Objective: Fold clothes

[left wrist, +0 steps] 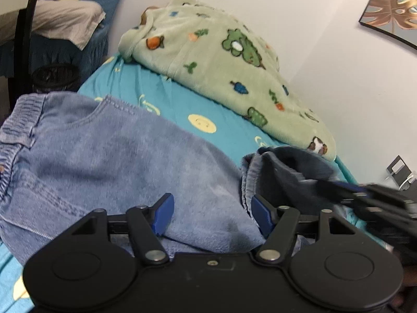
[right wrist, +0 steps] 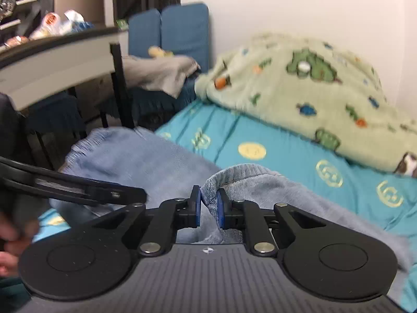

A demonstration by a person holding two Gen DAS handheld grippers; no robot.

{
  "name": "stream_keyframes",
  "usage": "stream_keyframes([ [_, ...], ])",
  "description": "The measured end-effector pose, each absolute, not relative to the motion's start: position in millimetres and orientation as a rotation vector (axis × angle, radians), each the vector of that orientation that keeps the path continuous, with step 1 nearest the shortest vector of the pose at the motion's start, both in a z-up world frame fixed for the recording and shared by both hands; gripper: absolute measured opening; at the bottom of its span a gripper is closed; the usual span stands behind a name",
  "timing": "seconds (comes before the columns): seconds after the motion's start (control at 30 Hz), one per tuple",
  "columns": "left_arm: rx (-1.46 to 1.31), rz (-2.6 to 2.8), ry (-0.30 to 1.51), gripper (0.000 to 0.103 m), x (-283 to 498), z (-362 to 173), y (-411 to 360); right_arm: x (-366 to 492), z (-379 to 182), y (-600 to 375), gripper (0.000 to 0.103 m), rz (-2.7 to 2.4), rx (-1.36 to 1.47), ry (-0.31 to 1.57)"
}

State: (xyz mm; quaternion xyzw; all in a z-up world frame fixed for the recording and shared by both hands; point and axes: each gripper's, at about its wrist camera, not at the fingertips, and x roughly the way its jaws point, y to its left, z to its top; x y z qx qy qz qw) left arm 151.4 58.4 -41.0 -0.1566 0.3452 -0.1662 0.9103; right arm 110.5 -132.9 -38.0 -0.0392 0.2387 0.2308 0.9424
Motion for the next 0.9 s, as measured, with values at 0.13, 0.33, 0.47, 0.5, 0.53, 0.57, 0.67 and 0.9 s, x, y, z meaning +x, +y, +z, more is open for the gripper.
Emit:
stream_keyframes([
  [0.13,-0.316,-0.344,0.706,0.063,149.7,-41.2,55.6,88.5,-35.3,-138.8,0.014,0.510,-0.090,0.508],
  [0.33,-0.282,-0.353,0.704,0.063,144.1,-48.6,45.1,88.7,-84.2,-132.4,0.019,0.480,-0.043,0.613],
  [0.47,-0.230,-0.371,0.686,0.063,138.9,-52.3,28.1,81.1,-87.5,-134.6,0.033,0.437,0.029,0.592],
  [0.5,-0.213,-0.376,0.679,0.063,137.4,-53.3,23.2,78.5,-87.9,-136.3,0.034,0.426,0.045,0.584],
  [0.53,-0.190,-0.383,0.670,0.063,135.6,-54.4,17.6,75.9,-89.6,-138.0,0.034,0.416,0.067,0.577],
  [0.57,-0.170,-0.387,0.662,0.063,134.3,-55.7,12.5,75.2,-93.5,-139.1,0.035,0.409,0.092,0.582],
  [0.67,-0.125,-0.389,0.647,0.063,132.2,-59.9,0.8,72.6,-100.5,-135.9,0.046,0.412,0.100,0.600],
  [0.9,-0.136,-0.409,0.604,0.063,132.9,-61.5,-12.1,57.8,-80.8,-156.2,0.068,0.369,0.204,0.594],
])
